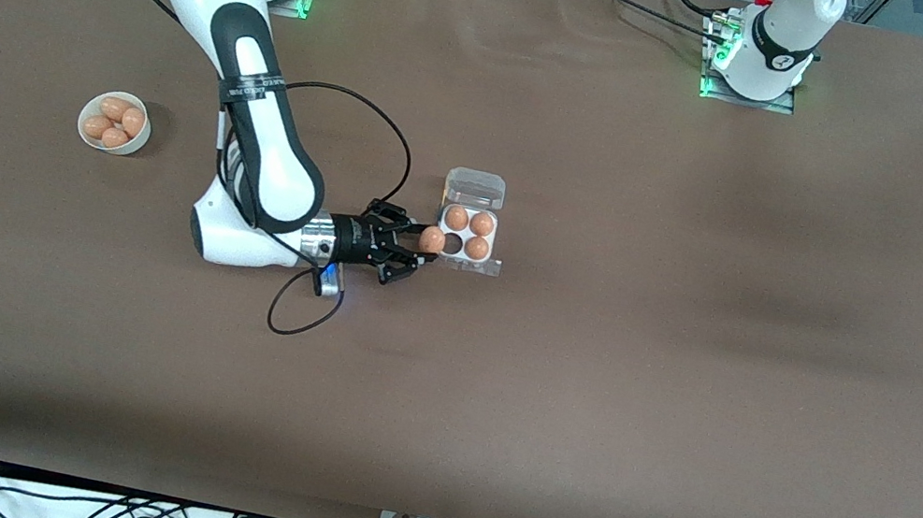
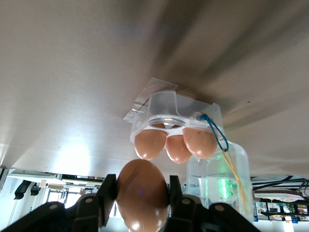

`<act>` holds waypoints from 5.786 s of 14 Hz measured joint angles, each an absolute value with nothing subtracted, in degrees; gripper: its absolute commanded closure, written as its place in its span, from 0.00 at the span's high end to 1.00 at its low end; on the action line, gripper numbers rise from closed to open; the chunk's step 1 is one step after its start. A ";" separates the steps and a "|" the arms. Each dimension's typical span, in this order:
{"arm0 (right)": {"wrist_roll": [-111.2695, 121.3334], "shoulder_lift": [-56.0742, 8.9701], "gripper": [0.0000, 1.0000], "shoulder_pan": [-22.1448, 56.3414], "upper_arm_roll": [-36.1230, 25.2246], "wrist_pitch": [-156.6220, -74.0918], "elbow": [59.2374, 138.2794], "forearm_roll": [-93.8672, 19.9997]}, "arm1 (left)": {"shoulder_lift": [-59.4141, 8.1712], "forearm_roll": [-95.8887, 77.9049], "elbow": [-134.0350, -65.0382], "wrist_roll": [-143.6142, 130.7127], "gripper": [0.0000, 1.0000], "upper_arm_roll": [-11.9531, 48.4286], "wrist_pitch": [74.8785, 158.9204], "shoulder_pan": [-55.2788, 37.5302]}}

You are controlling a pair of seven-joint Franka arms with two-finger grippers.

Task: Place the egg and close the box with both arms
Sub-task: 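Lower the egg into the empty box slot and open the right gripper, then withdraw the right gripper while the left gripper reaches toward the box, then move the left gripper to the box lid while the right arm rests, then fold the clear lid over the eggs with the left gripper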

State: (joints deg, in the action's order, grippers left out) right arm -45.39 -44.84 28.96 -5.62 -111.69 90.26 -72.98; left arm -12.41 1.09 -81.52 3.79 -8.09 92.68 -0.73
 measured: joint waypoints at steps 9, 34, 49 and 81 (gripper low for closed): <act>-45.36 -47.97 0.39 29.20 -2.78 -112.12 90.19 -74.70 | -12.41 1.09 -81.50 3.79 1.00 -8.09 92.68 -0.73; -44.07 -47.76 1.00 18.89 -6.28 -107.75 77.88 -45.58 | -12.70 1.08 -81.48 1.48 1.00 -2.70 86.27 -3.61; -14.31 -13.00 1.00 6.48 1.72 -105.31 93.03 7.13 | -19.91 -20.82 -81.67 -20.16 0.08 1.53 72.68 -23.92; -5.77 -1.88 1.00 -0.31 0.29 -95.57 92.85 1.29 | -41.17 -32.60 -80.97 -32.00 0.05 -0.07 102.16 -40.33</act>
